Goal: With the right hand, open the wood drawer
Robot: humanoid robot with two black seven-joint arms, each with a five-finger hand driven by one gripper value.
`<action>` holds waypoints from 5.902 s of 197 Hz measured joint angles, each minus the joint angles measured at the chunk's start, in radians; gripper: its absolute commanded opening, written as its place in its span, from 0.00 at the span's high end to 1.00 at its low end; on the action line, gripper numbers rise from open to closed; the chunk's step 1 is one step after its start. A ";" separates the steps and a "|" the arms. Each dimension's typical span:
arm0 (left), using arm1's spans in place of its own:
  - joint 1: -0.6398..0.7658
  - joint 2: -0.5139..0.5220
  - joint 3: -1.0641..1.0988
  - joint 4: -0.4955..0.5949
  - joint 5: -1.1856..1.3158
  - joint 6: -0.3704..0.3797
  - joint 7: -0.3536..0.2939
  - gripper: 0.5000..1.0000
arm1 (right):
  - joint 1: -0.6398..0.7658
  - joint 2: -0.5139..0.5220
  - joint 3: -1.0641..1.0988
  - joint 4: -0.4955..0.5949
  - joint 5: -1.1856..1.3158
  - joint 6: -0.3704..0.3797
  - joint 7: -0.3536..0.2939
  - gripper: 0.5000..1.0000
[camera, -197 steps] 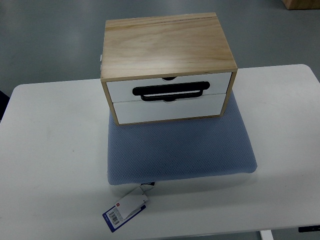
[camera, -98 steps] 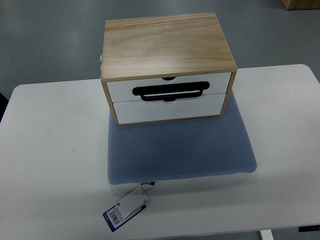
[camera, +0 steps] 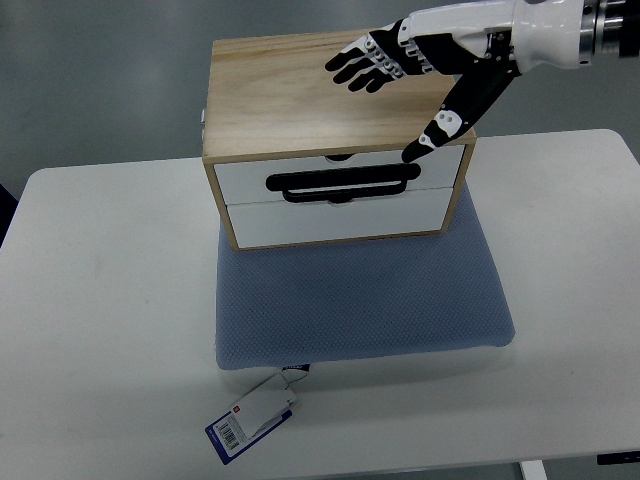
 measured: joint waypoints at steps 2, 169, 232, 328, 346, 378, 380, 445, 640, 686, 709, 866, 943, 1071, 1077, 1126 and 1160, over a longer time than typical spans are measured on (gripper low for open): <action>0.000 0.000 0.000 0.000 0.000 0.000 0.000 0.00 | 0.006 0.003 -0.010 0.000 -0.002 -0.001 -0.004 0.15; 0.000 0.000 0.000 0.000 0.000 0.000 0.000 0.00 | 0.261 0.249 -0.436 -0.006 0.042 -0.187 -0.164 0.17; 0.000 0.000 0.000 0.000 0.000 0.000 0.000 0.00 | 0.253 0.345 -0.479 -0.012 0.125 -0.277 -0.209 0.17; 0.000 0.000 0.000 0.000 0.000 0.000 0.000 0.00 | 0.247 0.399 -0.503 -0.034 0.187 -0.338 -0.281 0.17; 0.000 0.000 0.000 0.000 0.000 0.000 0.000 0.00 | 0.243 0.415 -0.505 -0.042 0.207 -0.338 -0.298 0.17; 0.000 0.000 0.000 0.000 0.000 0.000 0.000 0.00 | 0.234 0.437 -0.515 -0.067 0.216 -0.340 -0.316 0.17; 0.000 0.000 0.000 0.000 0.000 0.000 0.000 0.00 | 0.233 0.438 -0.517 -0.069 0.216 -0.340 -0.316 0.17; 0.000 0.000 0.000 0.000 0.000 0.000 0.000 0.00 | 0.208 0.446 -0.526 -0.098 0.217 -0.350 -0.331 0.18; 0.000 0.000 0.000 0.000 0.000 0.000 0.000 0.00 | 0.284 0.385 -0.538 -0.005 0.213 -0.014 -0.336 0.17; 0.000 0.000 0.000 0.000 0.000 0.000 0.000 0.00 | 0.293 0.377 -0.534 0.004 0.214 0.071 -0.333 0.17; 0.000 0.000 0.000 0.000 0.000 0.000 0.000 0.00 | 0.300 0.370 -0.530 0.008 0.214 0.085 -0.331 0.16; 0.000 0.000 0.000 0.000 0.000 0.000 0.000 0.00 | 0.329 0.368 -0.513 0.011 0.210 -0.010 -0.335 0.17; 0.000 0.000 0.000 0.000 0.000 0.000 0.000 0.00 | 0.316 0.373 -0.521 0.013 0.192 -0.054 -0.335 0.18; 0.000 0.000 0.000 0.000 0.000 0.000 0.000 0.00 | 0.328 0.340 -0.499 0.014 0.191 -0.075 -0.322 0.18; 0.000 0.000 0.000 0.000 0.000 0.000 0.000 0.00 | 0.329 0.338 -0.492 0.014 0.192 -0.076 -0.322 0.18; 0.000 0.000 0.000 0.000 0.000 0.000 0.000 0.00 | 0.329 0.306 -0.438 0.018 0.193 -0.067 -0.322 0.17; 0.000 0.000 0.000 0.000 0.000 0.000 0.000 0.00 | 0.338 0.261 -0.369 0.019 0.200 -0.033 -0.323 0.17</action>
